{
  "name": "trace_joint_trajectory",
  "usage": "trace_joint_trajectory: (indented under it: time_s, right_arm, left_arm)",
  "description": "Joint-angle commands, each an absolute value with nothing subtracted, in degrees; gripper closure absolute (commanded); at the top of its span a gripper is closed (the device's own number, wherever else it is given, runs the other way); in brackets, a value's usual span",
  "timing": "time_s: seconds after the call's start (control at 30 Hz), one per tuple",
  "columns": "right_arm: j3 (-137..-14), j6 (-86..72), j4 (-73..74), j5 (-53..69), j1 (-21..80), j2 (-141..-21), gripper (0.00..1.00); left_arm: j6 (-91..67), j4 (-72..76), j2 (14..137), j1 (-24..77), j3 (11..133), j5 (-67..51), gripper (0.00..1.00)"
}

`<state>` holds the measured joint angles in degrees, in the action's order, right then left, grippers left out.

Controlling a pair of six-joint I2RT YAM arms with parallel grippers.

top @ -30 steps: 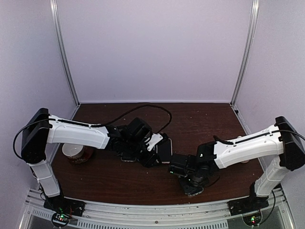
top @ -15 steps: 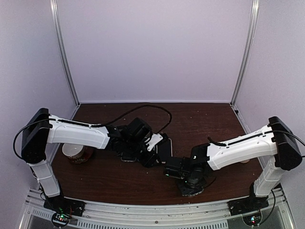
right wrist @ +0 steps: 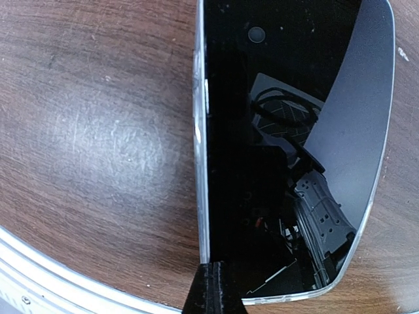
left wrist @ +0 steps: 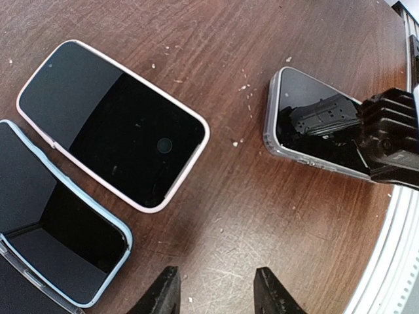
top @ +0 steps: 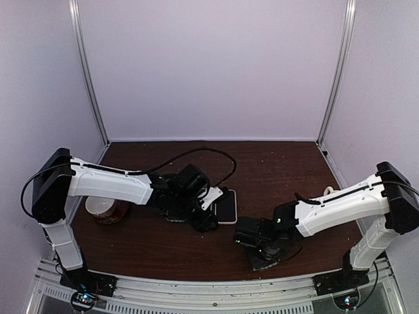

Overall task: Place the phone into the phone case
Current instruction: Pick up the phone with the phone case at the center of the board.

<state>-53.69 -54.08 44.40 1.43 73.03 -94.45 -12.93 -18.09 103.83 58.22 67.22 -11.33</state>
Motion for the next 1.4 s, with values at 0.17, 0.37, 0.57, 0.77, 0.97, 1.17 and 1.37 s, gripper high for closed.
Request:
trace_joint_trajectory:
  time_s: [0.17, 0.37, 0.57, 0.77, 0.97, 1.17, 1.37]
  right_arm:
    - [-64.98, -49.23, 59.67, -5.08, 72.33, -92.89, 0.41]
    - [-62.18, -50.15, 56.69, -4.0, 66.26, -90.79, 0.01]
    - [-60.56, -47.64, 51.72, 0.7, 63.08, -93.86, 0.01]
    - [-57.12, -46.59, 47.26, 5.28, 62.03, -96.93, 0.01]
    - [-55.74, -46.93, 47.15, 4.48, 61.78, -101.47, 0.02]
    - [-56.1, -46.62, 47.87, 2.81, 62.38, -100.93, 0.26]
    - [-57.05, -45.94, 47.67, 0.34, 63.63, -97.11, 0.39]
  left_arm:
    - [-11.77, -18.11, 103.46, 58.31, 69.35, -9.9, 0.58]
    - [-11.48, -18.75, 101.98, 58.28, 68.91, -8.9, 0.58]
    - [-11.47, -19.6, 101.87, 58.34, 68.93, -8.67, 0.58]
    - [-11.43, -19.51, 102.21, 58.28, 68.73, -8.63, 0.58]
    - [-11.53, -19.52, 102.83, 58.27, 68.82, -8.92, 0.58]
    - [-11.27, -19.79, 102.66, 58.27, 69.01, -8.77, 0.58]
    - [-11.37, -20.07, 102.03, 58.27, 69.38, -9.0, 0.57]
